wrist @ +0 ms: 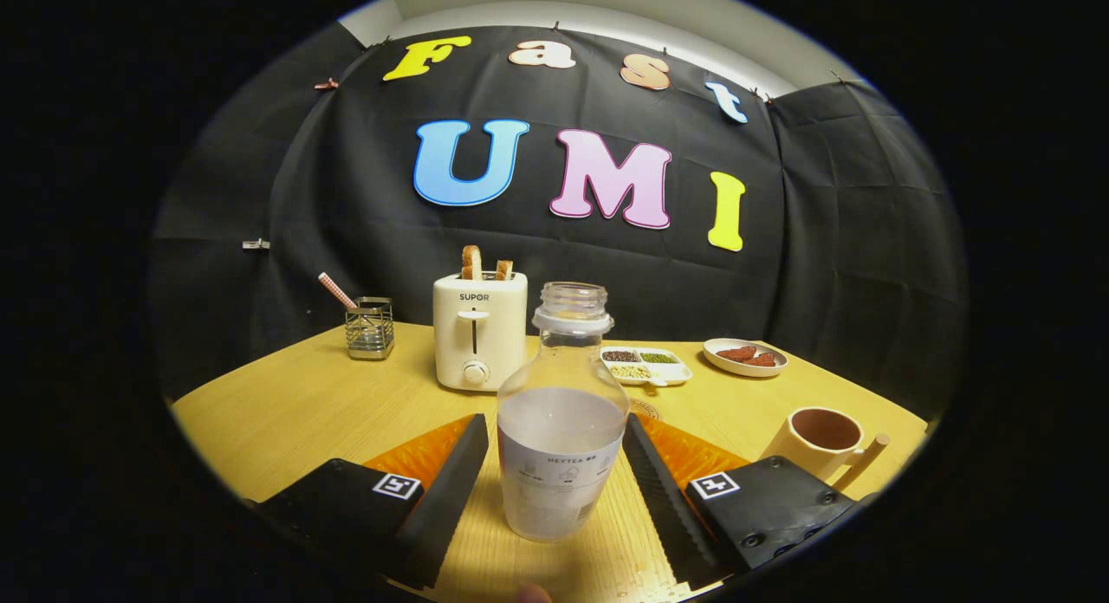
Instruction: Take the bottle from table, then pour the juice into the cup, finally place the bottle on the coaster
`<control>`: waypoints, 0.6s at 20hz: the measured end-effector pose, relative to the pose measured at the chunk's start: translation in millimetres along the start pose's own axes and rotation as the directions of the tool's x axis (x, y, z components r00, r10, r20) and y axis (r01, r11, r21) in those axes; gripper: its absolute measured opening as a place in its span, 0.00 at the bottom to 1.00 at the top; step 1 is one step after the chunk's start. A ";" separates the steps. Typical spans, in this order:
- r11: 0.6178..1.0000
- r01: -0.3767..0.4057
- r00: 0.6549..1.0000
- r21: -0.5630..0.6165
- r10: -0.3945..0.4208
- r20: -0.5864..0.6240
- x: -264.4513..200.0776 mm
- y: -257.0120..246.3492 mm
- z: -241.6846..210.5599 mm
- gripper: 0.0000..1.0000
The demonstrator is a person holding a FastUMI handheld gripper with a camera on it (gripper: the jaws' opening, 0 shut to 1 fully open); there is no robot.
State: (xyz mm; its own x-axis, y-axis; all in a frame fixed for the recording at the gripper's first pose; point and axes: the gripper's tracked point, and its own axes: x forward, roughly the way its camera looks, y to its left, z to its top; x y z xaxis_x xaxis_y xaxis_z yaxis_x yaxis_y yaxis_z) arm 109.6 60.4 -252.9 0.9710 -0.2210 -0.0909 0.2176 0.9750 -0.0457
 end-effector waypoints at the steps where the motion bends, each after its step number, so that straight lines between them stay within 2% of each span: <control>1: 1.000 -0.008 1.000 0.006 0.008 -0.004 1.2 2.1 -3.4 0.97; 2: 1.000 -0.010 1.000 0.017 0.010 -0.001 -2.1 3.4 -4.5 0.96; 4: 0.998 -0.001 1.000 0.059 0.001 0.005 -0.5 1.8 -3.2 0.78; 9: 0.993 -0.002 1.000 0.117 0.000 0.022 -11.3 -6.9 29.0 0.76; 12: 0.990 -0.001 1.000 0.144 0.003 -0.008 -17.8 -18.3 46.4 0.76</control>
State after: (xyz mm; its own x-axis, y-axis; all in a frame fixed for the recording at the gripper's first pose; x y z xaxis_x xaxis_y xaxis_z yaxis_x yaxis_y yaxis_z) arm 92.9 47.6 -204.3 0.9707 -0.2186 -0.0992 0.2282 0.9686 0.0984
